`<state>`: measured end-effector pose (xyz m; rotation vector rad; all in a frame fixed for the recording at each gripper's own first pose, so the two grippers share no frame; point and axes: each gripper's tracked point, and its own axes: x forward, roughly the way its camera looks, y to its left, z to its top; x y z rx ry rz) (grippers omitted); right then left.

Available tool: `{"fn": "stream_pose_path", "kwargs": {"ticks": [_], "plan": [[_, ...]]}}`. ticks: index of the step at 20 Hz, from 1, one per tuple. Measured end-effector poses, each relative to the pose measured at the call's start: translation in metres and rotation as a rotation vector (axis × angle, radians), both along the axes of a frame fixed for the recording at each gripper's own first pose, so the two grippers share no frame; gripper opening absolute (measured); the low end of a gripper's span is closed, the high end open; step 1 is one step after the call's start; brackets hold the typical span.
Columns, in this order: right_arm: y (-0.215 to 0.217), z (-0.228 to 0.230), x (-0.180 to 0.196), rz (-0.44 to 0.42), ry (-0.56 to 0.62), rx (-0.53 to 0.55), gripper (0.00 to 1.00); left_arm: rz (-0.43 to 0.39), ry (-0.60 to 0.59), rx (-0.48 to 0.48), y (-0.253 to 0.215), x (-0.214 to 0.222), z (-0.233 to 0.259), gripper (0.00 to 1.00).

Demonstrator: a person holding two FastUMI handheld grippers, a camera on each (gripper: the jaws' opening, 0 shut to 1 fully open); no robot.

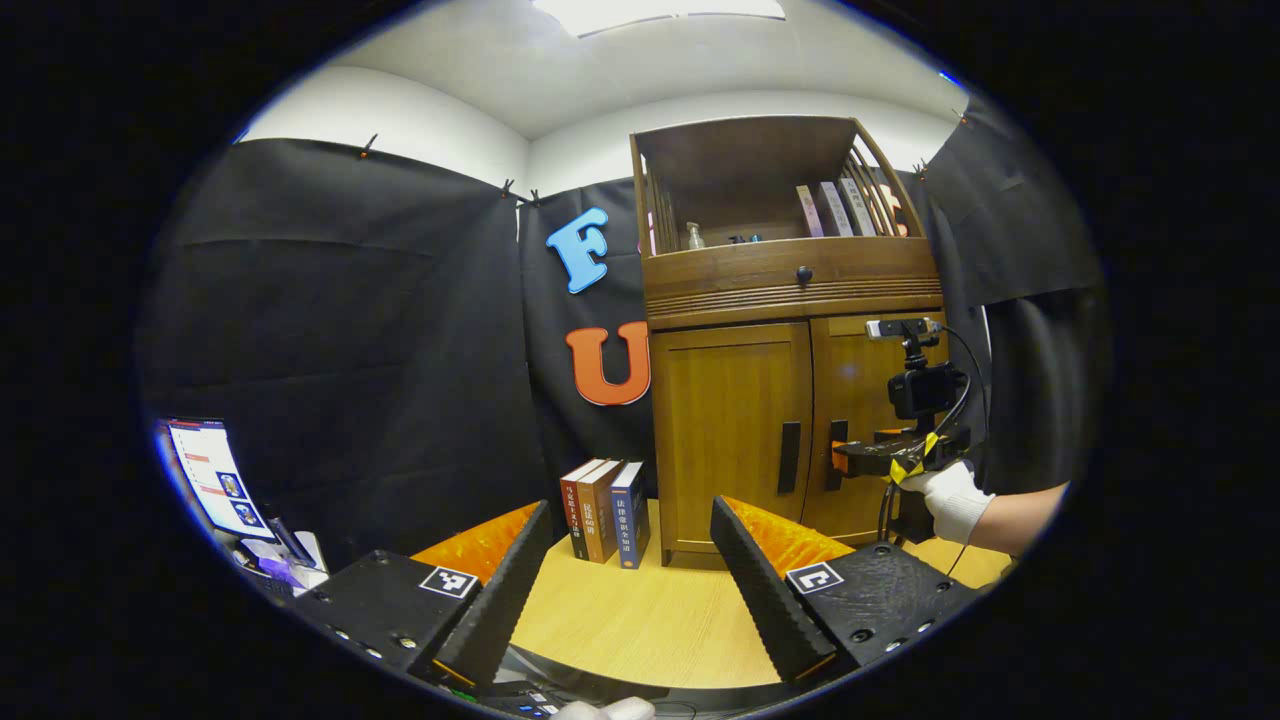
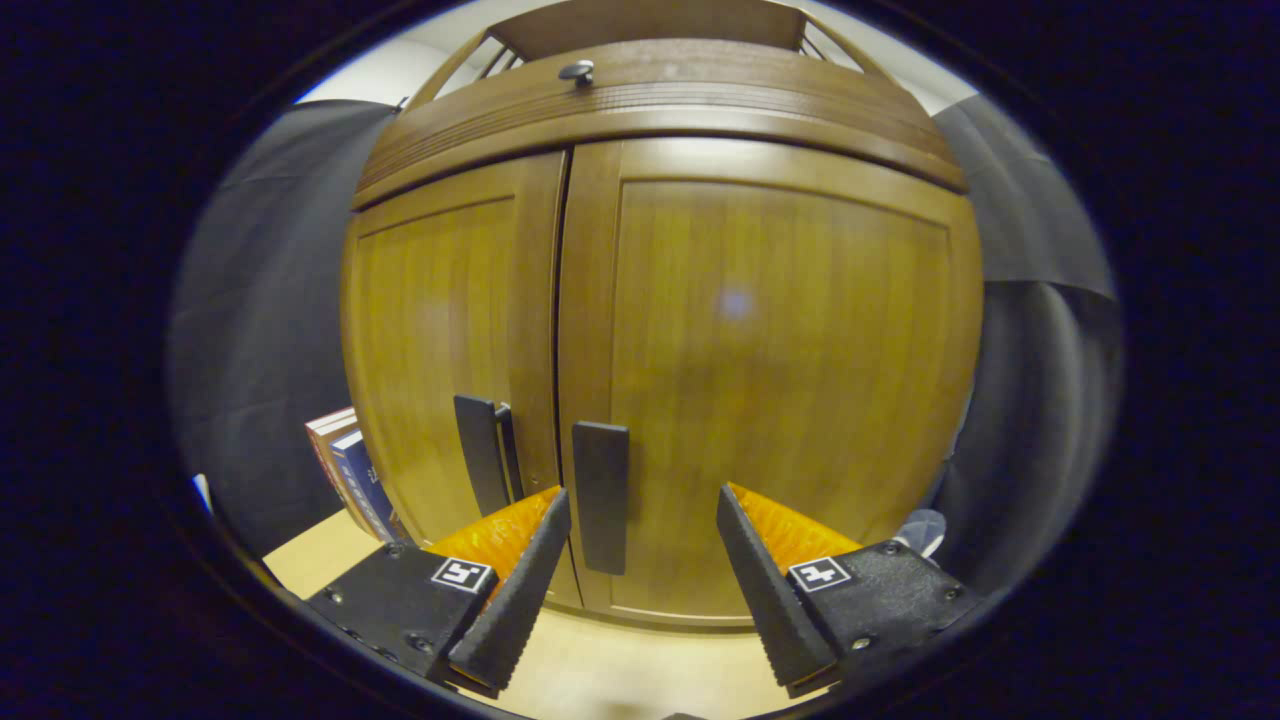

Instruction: Open the right door of the double-door shoe cabinet with the right hand, and open the left door with the left hand.

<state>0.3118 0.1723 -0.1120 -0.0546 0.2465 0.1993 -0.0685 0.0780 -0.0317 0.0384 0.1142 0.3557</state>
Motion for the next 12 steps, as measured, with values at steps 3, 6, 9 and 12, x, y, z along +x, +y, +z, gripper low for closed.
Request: {"fn": "stream_pose_path", "kwargs": {"ticks": [3,6,9,12], "plan": [[0.009,-0.009,0.012,0.02,0.021,0.008,0.84,0.032,0.011,-0.018,-0.003,0.002,-0.003,0.96],[0.021,-0.013,0.016,0.037,0.039,0.025,0.7,0.043,0.022,-0.024,-0.007,0.003,-0.004,0.96],[0.028,-0.013,0.031,0.024,0.036,0.048,0.53,0.032,0.034,-0.041,-0.01,0.008,-0.007,0.96],[0.027,-0.016,0.035,0.005,0.079,0.095,0.38,0.017,0.019,-0.074,-0.01,0.01,-0.004,0.96]]}}
